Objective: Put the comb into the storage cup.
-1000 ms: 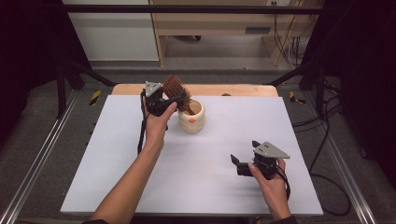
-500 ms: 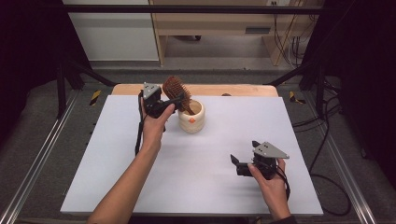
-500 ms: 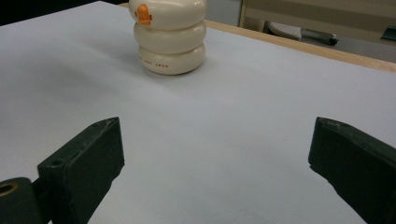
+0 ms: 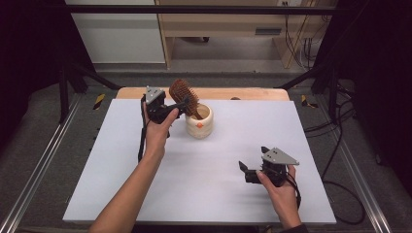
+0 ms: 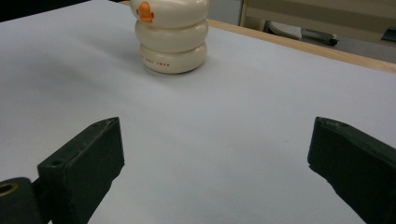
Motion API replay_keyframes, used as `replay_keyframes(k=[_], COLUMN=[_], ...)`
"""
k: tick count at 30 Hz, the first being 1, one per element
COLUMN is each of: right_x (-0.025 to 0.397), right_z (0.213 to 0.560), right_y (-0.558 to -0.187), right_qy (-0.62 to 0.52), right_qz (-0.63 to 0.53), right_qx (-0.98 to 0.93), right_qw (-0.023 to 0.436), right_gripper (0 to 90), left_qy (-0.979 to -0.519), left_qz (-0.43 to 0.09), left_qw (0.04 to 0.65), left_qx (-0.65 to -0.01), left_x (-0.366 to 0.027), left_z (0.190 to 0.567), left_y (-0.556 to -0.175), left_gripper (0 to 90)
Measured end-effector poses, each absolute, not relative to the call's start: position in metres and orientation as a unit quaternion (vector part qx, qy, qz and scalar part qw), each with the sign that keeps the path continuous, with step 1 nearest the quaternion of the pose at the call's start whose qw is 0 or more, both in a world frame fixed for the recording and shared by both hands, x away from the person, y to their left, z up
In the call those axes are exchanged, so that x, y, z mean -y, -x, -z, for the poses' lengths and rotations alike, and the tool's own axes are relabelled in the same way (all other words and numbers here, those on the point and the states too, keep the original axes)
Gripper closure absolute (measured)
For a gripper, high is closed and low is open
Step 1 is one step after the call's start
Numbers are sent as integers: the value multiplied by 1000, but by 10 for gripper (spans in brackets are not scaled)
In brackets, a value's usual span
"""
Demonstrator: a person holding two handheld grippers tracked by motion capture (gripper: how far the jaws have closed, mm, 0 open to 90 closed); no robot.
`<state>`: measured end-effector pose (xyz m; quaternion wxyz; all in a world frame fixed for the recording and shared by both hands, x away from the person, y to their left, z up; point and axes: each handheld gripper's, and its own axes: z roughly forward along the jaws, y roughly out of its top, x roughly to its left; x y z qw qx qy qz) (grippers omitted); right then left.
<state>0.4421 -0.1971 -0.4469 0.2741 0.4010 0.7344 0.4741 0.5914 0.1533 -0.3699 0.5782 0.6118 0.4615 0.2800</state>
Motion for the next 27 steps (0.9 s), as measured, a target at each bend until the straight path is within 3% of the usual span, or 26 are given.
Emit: replay_keyframes(k=[27], right_x=[200], right_z=[446], right_y=[-442], right_qy=[-408], right_qz=[-479], right_qx=[-726], right_qw=[276], right_gripper=[39], left_qy=[-640], left_qz=[-290], left_qw=[572], left_qx=[-424], left_x=[-163], left_z=[355], left_y=[-552], left_gripper=[26])
